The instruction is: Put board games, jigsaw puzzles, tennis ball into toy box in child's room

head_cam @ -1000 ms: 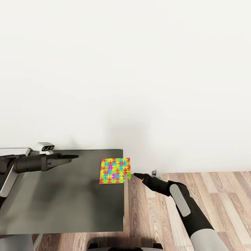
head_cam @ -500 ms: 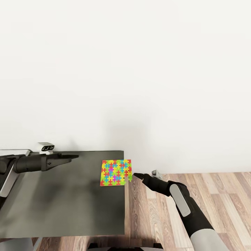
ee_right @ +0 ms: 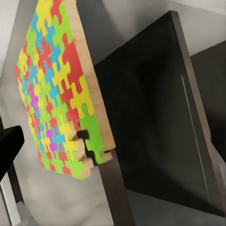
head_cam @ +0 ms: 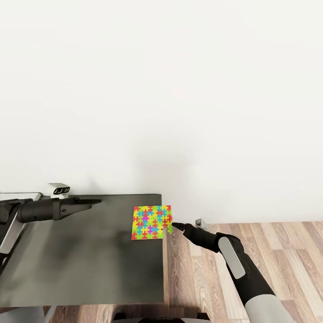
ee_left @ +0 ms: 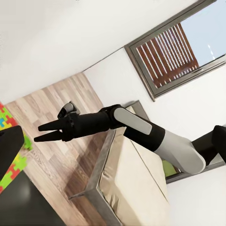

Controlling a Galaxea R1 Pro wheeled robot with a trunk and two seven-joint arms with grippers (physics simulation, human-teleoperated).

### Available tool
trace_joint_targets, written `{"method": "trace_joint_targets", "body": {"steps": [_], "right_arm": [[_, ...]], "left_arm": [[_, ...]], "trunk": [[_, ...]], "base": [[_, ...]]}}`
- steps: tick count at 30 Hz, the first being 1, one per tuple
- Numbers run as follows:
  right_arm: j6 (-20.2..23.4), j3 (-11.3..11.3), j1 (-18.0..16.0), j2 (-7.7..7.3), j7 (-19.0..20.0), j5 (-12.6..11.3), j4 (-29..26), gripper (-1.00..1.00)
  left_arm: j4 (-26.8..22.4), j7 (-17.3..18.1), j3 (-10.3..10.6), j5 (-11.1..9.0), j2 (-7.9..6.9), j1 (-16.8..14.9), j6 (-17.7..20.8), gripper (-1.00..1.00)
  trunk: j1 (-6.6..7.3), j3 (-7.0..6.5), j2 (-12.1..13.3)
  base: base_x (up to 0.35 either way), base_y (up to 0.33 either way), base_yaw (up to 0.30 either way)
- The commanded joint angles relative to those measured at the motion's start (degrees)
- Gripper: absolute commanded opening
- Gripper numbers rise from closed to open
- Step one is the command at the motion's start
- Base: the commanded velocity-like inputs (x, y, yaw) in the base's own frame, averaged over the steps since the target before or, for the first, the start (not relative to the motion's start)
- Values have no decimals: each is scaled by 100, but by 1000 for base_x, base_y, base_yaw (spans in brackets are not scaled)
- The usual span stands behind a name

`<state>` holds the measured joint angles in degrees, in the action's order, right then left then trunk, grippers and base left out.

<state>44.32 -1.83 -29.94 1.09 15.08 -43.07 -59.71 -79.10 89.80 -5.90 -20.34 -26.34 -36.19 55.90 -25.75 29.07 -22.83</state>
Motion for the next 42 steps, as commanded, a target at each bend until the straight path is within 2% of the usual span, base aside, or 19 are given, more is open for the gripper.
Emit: {"method": "trace_joint_targets", "body": {"steps": [1,16,42], "right_arm": [[24,7,-3,4,19,18,0,100],[24,7,-3,-3,21,18,2,100],[16,7,-3,-3,21,18,2,100]], "left_arm": [[-1,20,2,-1,-3,-2,61,100],[-1,20,2,3,-3,-3,61,100],[-1,20,4,-4,-2,-3,57,100]], "trunk": [[-3,8,-9],[-3,8,-9],[-3,8,-9]], "base": [[0,79,6],[0,17,81],[17,17,5]]}}
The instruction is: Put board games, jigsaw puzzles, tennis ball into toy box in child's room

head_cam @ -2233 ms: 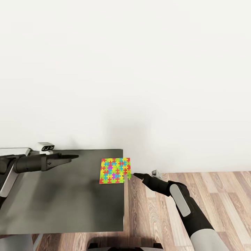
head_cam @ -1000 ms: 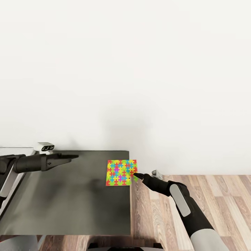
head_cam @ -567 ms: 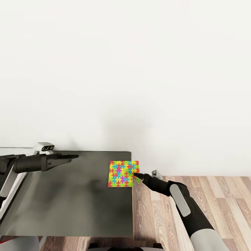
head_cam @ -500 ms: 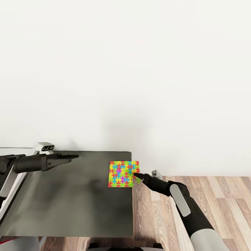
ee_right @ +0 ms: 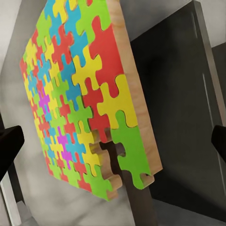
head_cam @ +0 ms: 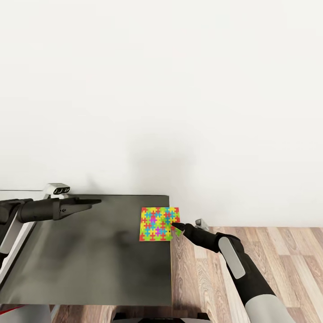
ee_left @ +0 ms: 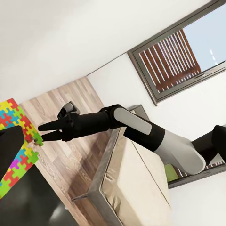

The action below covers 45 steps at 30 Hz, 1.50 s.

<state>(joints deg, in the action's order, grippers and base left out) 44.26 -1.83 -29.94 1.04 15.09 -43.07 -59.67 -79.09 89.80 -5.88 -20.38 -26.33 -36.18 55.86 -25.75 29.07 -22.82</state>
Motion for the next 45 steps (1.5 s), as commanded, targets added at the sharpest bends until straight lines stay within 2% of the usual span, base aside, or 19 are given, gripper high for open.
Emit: {"method": "trace_joint_targets", "body": {"steps": [1,39,40,45], "right_arm": [[23,7,-3,2,20,18,-2,100],[21,7,-3,2,20,13,-1,100],[21,7,-3,2,20,13,-1,-100],[21,7,-3,2,20,13,-2,-100]], "left_arm": [[-1,20,1,0,-3,-3,60,100],[-1,20,0,-1,-3,-3,56,100],[-1,20,0,-1,-3,-3,56,100],[-1,20,0,-1,-2,-3,56,100]], "trunk": [[-3,8,-9],[-3,8,-9],[-3,8,-9],[-3,8,-9]], "base": [[0,0,0],[27,10,0],[0,0,0],[0,0,0]]}}
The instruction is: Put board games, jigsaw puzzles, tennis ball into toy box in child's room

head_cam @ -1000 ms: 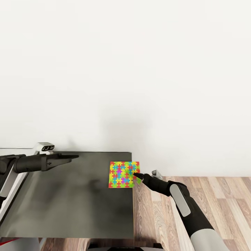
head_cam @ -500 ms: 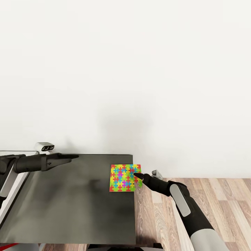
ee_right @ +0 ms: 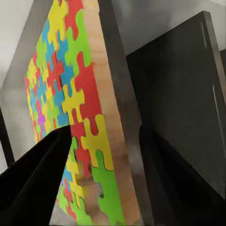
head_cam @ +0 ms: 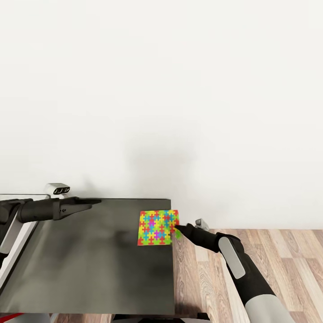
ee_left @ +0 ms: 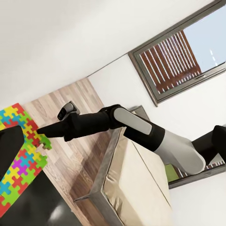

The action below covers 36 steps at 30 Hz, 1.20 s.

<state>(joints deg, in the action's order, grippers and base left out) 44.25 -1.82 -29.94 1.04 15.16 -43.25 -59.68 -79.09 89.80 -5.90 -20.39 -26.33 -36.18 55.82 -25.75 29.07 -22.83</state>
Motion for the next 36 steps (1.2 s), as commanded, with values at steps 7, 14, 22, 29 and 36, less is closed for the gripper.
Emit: {"method": "trace_joint_targets", "body": {"steps": [7,14,22,29,36], "right_arm": [[22,7,-3,2,13,32,0,-100],[22,7,-3,2,13,28,-2,-100],[14,-1,-3,-4,344,49,-6,-100],[-2,-2,1,-7,410,50,-7,-100],[-12,-2,11,-7,417,45,-28,-100]], "left_arm": [[-1,20,2,1,-3,-3,61,100],[-1,20,1,1,-4,-3,61,100],[-1,20,3,0,-2,-4,61,100],[-1,20,9,3,-4,-3,61,100],[-1,20,10,7,-2,-3,61,100]], "trunk": [[-3,8,-9],[-3,8,-9],[-3,8,-9],[-3,8,-9],[-3,8,-9]], "base": [[0,0,0],[0,0,0],[0,0,0],[0,-42,0],[-1,-230,0]]}}
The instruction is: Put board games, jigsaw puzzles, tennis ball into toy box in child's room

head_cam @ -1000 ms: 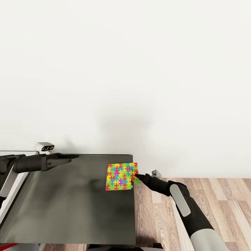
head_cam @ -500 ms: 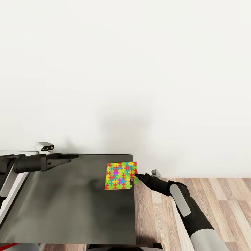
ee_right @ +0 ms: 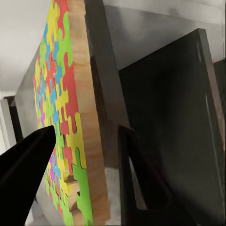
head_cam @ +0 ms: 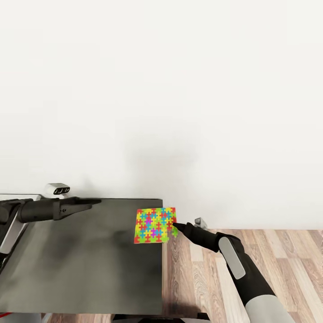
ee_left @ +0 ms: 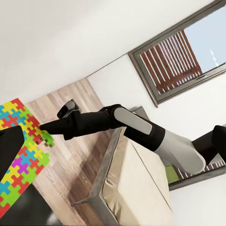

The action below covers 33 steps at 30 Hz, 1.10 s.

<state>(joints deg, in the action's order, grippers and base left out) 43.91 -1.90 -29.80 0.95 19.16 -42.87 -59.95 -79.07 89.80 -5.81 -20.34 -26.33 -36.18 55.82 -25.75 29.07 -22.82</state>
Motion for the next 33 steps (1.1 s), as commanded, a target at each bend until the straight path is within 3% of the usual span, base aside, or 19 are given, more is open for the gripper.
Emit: {"method": "trace_joint_targets", "body": {"steps": [1,15,33], "right_arm": [[22,5,0,1,17,7,-6,-100],[19,5,12,1,18,7,-25,-100],[3,5,18,7,23,7,-34,-100]], "left_arm": [[-3,20,1,3,-3,-3,61,100],[-4,20,1,0,-4,-4,61,100],[-4,20,1,-1,-4,-3,61,100]], "trunk": [[-3,8,-10],[-3,-90,-10],[-3,-257,-10]], "base": [[-11,-275,0],[-84,-249,0],[-131,-12,0]]}}
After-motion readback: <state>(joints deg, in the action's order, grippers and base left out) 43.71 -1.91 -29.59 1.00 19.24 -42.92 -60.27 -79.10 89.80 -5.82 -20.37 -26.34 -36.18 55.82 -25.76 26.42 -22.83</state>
